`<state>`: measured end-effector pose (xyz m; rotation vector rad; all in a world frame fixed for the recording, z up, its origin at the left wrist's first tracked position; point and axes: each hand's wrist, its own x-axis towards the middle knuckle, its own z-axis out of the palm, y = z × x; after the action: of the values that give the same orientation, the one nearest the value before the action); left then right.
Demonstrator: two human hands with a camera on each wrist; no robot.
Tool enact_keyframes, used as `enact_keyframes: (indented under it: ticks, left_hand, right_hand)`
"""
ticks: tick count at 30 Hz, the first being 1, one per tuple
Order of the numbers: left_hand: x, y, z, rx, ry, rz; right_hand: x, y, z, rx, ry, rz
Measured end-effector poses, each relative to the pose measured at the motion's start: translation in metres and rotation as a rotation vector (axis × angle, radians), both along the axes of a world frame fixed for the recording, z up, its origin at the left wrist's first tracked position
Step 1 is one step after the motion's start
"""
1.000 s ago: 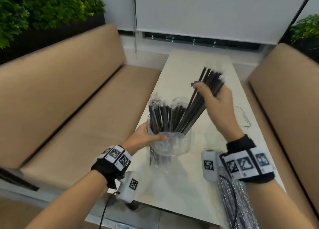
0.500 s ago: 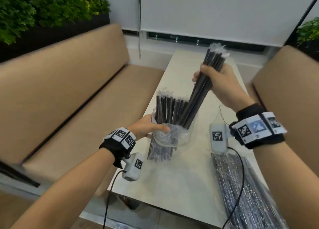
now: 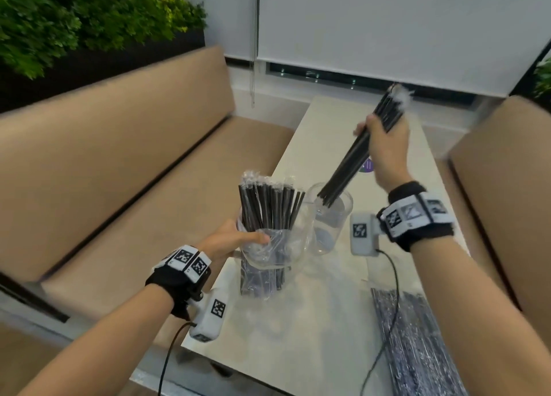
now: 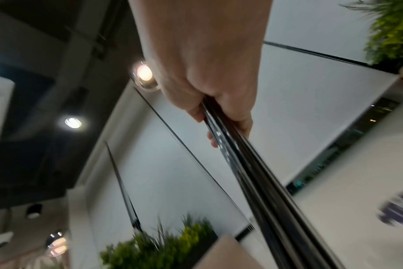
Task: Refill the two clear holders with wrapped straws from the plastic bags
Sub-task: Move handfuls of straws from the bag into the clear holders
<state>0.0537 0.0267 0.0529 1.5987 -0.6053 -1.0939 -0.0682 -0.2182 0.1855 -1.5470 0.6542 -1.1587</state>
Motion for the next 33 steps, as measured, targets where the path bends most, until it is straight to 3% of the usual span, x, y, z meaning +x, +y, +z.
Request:
enact_keyframes:
  ticks: [4,8,14,19,23,28,33]
  left_hand:
    - [0.001,0.003,-0.004,-0.016,0.003,-0.017]
    - [0.003,0.002,-0.007,-0.013,0.006,-0.014]
    - [0.002,-0.001,-0.004,-0.027,-0.001,-0.037]
    - [0.0,-0.006,0.002,-0.082,0.004,-0.036]
    - [-0.007,-0.01,0.003,-0.135,0.019,0.069]
    - [-0.021,-0.007,-0.001,-0.191,0.005,0.077]
    - [-0.039,-0.005,-0.013,-0.168,-0.001,-0.027]
  right_hand:
    - [0.009,0.0,-0.055,0.119,0.119,-0.067]
    - [0.004,-0.008,-0.069,0.182,0.262,-0.115]
    - [-0.016,-0.023,-0.045,0.077,0.343,-0.124]
    - [-0.036,-0.006,0.001,-0.174,0.246,-0.23]
    - [-0.057,0.05,0.012,-0.208,0.092,-0.025]
    - [-0.07,0.105,-0.057,0.102,0.369,0.303]
    - [-0.056,0.118,-0.103,-0.054,0.475,0.354]
